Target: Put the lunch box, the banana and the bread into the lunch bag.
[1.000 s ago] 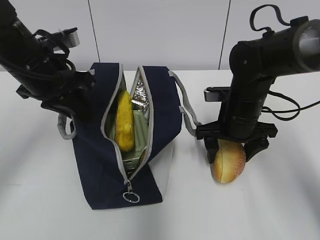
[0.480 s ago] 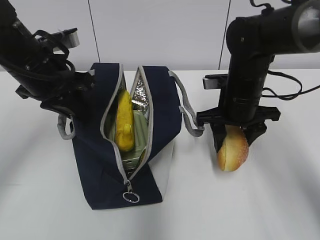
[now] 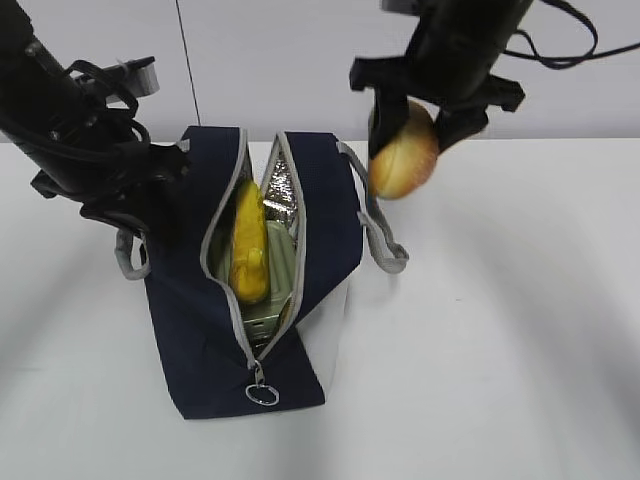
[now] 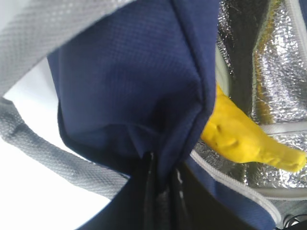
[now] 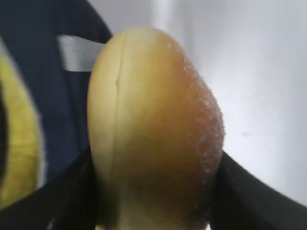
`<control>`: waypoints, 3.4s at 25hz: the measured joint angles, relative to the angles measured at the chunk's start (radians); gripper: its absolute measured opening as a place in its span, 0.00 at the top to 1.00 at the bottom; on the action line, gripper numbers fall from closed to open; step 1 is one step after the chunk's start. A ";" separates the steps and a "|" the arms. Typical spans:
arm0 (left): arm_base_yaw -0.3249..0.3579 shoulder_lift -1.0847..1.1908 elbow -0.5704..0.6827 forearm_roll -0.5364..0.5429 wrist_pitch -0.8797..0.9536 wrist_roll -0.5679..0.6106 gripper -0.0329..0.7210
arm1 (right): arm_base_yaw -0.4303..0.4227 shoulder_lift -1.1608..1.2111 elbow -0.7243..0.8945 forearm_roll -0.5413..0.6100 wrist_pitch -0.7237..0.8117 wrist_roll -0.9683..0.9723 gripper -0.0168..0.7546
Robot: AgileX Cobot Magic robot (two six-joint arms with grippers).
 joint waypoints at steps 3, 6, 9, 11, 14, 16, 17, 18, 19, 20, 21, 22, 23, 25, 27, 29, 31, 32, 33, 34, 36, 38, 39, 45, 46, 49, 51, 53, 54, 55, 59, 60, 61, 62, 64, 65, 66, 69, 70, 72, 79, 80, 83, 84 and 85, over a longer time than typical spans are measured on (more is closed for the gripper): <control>0.000 0.000 0.000 -0.021 0.020 -0.002 0.92 | 0.000 -0.008 -0.069 0.122 0.005 -0.030 0.41; 0.000 0.000 0.000 -0.069 0.028 -0.002 0.92 | 0.014 -0.008 -0.082 0.223 0.010 -0.066 0.42; 0.000 0.000 0.000 -0.101 0.028 -0.002 0.92 | 0.033 0.000 -0.083 0.272 0.014 -0.088 0.42; 0.000 0.000 0.000 -0.116 0.025 -0.002 0.92 | 0.041 0.018 -0.083 0.288 0.015 -0.099 0.42; 0.000 0.000 0.000 -0.127 0.020 -0.002 0.92 | 0.045 0.051 -0.083 0.334 0.015 -0.112 0.42; 0.000 0.000 0.000 -0.128 0.020 -0.004 0.92 | 0.047 0.075 -0.083 0.387 0.015 -0.135 0.42; 0.000 0.000 0.000 -0.128 0.020 -0.004 0.92 | 0.049 0.087 -0.083 0.422 0.015 -0.147 0.42; 0.000 0.000 0.000 -0.128 0.020 -0.004 0.92 | 0.051 0.097 -0.083 0.450 0.012 -0.162 0.42; 0.000 0.000 0.000 -0.128 0.020 -0.004 0.92 | 0.054 0.105 -0.083 0.481 0.008 -0.174 0.42; 0.000 0.000 0.000 -0.128 0.020 -0.004 0.92 | 0.058 0.115 -0.084 0.503 0.002 -0.183 0.42; 0.000 0.000 0.000 -0.128 0.019 -0.004 0.92 | 0.061 0.126 -0.085 0.522 -0.002 -0.187 0.42; 0.000 0.000 0.000 -0.128 0.019 -0.004 0.92 | 0.062 0.137 -0.085 0.530 -0.003 -0.192 0.42; 0.000 0.000 0.000 -0.128 0.019 -0.004 0.92 | 0.063 0.152 -0.085 0.535 -0.003 -0.193 0.42; 0.000 0.000 0.000 -0.128 0.019 -0.004 0.92 | 0.066 0.183 -0.085 0.535 -0.003 -0.195 0.42; 0.000 0.000 0.000 -0.128 0.019 -0.004 0.92 | 0.066 0.202 -0.085 0.535 -0.004 -0.199 0.42; 0.000 0.000 0.000 -0.128 0.019 -0.004 0.92 | 0.067 0.217 -0.086 0.535 -0.006 -0.207 0.39; 0.000 0.000 0.000 -0.128 0.019 -0.004 0.92 | 0.070 0.226 -0.088 0.535 -0.011 -0.220 0.30; 0.000 0.000 0.000 -0.128 0.019 -0.004 0.92 | 0.071 0.230 -0.088 0.535 -0.013 -0.220 0.24; 0.000 0.000 0.000 -0.128 0.019 -0.004 0.92 | 0.071 0.233 -0.090 0.535 -0.017 -0.233 0.18; 0.000 0.000 0.000 -0.128 0.019 -0.004 0.92 | 0.071 0.233 -0.089 0.535 -0.017 -0.238 0.15; 0.000 0.000 0.000 -0.128 0.019 -0.004 0.92 | 0.071 0.235 -0.090 0.535 -0.018 -0.244 0.13; 0.000 0.000 0.000 -0.128 0.019 -0.004 0.92 | 0.071 0.238 -0.098 0.535 -0.011 -0.244 0.13; 0.000 0.000 0.000 -0.127 0.019 -0.004 0.92 | 0.071 0.239 -0.108 0.535 -0.009 -0.244 0.12; 0.000 0.000 0.000 -0.125 0.019 -0.004 0.92 | 0.072 0.241 -0.203 0.415 -0.005 -0.214 0.12; 0.000 0.000 0.000 -0.125 0.019 -0.004 0.92 | 0.072 0.241 -0.221 0.395 -0.003 -0.205 0.12; 0.000 0.000 0.000 -0.123 0.018 -0.004 0.92 | 0.072 0.238 -0.259 0.335 0.002 -0.192 0.12; 0.000 0.000 0.000 -0.118 0.018 -0.004 0.92 | 0.072 0.227 -0.268 0.276 0.004 -0.189 0.12; 0.000 0.000 0.000 -0.109 0.018 -0.004 0.92 | 0.072 0.205 -0.268 0.209 0.007 -0.181 0.12; 0.000 0.000 0.000 -0.107 0.018 -0.004 0.92 | 0.072 0.192 -0.268 0.174 0.010 -0.176 0.13; 0.000 0.000 0.000 -0.105 0.018 -0.004 0.92 | 0.073 0.178 -0.268 0.141 0.010 -0.164 0.14; 0.000 0.000 0.000 -0.103 0.018 -0.004 0.92 | 0.073 0.112 -0.209 0.085 0.012 -0.141 0.17; 0.000 0.000 0.000 -0.103 0.018 -0.004 0.92 | 0.073 0.098 -0.187 0.082 0.014 -0.138 0.18; 0.000 0.000 0.000 -0.103 0.018 -0.004 0.92 | 0.073 0.084 -0.164 0.081 0.014 -0.136 0.19; 0.000 0.000 0.000 -0.100 0.018 -0.004 0.92 | 0.073 0.074 -0.146 0.081 0.014 -0.131 0.19; 0.000 0.000 0.000 -0.098 0.018 -0.004 0.92 | 0.073 0.066 -0.111 0.078 0.016 -0.125 0.20; 0.000 0.000 0.000 -0.095 0.018 -0.004 0.92 | 0.073 0.066 -0.098 0.076 0.016 -0.122 0.21; 0.000 0.000 0.000 -0.090 0.018 -0.004 0.92 | 0.073 0.066 -0.082 0.076 0.016 -0.120 0.21; 0.000 0.000 0.000 -0.082 0.018 -0.004 0.92 | 0.073 0.066 -0.038 0.074 0.016 -0.113 0.22; 0.000 0.000 0.000 -0.082 0.018 -0.004 0.92 | 0.073 0.066 -0.027 0.074 0.016 -0.113 0.23; 0.000 0.000 0.000 -0.082 0.018 -0.004 0.92 | 0.073 0.066 -0.015 0.070 0.016 -0.113 0.25; 0.000 0.000 0.000 -0.082 0.018 -0.004 0.92 | 0.073 0.096 -0.012 0.067 0.016 -0.113 0.60; 0.000 0.000 0.000 -0.082 0.018 -0.004 0.92 | 0.073 0.103 -0.012 0.073 0.016 -0.118 0.68; 0.000 0.000 0.000 -0.082 0.016 -0.004 0.92 | 0.073 0.107 -0.011 0.079 0.014 -0.151 0.92; 0.000 0.000 0.000 -0.082 0.016 0.004 0.92 | 0.073 0.107 -0.011 0.079 0.014 -0.156 0.95; 0.000 0.000 0.000 -0.091 0.012 0.015 0.92 | 0.073 0.107 -0.011 0.071 0.014 -0.163 0.96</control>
